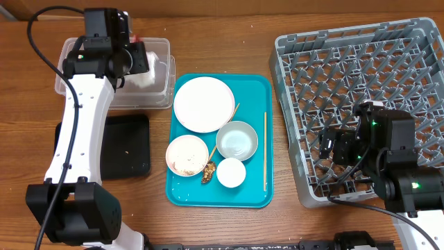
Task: Sort waste into correct bins and load items into the dishwasher
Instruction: 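Return left gripper to the plate and grasp the remaining tissue, then drop the tissue into the clear plastic bin with left gripper, then grasp the rim of the pink rice bowl with left gripper, then tip the pink bowl over the black tray to pour out rice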
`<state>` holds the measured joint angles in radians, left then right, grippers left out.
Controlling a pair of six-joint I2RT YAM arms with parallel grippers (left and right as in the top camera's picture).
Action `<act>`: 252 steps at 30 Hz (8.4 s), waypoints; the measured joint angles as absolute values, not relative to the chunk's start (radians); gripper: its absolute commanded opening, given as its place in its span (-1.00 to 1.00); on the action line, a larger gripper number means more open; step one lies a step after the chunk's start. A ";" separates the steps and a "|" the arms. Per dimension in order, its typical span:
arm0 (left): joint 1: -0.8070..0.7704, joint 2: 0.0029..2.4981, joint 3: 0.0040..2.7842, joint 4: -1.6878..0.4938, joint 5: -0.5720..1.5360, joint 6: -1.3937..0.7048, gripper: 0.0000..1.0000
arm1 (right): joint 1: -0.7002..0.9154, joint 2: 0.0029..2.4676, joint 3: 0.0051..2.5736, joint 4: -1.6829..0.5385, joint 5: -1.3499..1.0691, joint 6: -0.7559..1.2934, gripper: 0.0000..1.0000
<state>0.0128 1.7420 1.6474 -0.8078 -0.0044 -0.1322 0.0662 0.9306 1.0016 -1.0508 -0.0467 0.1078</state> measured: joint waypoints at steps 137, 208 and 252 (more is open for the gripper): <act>-0.097 1.830 1.987 -1.645 0.039 -0.234 0.34 | 0.066 0.931 1.002 -1.071 -0.047 0.107 1.00; -0.550 1.681 1.115 -0.999 0.018 -0.376 -0.92 | 0.066 0.931 1.002 -1.073 -0.047 0.108 1.00; 0.575 1.754 1.184 -1.179 1.092 0.341 -0.92 | 0.066 0.931 1.002 -1.085 -0.047 0.107 1.00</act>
<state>0.5747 1.7538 1.1839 -1.1790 1.0916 0.3412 0.0662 0.9306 1.0016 -1.0855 -0.0475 0.1074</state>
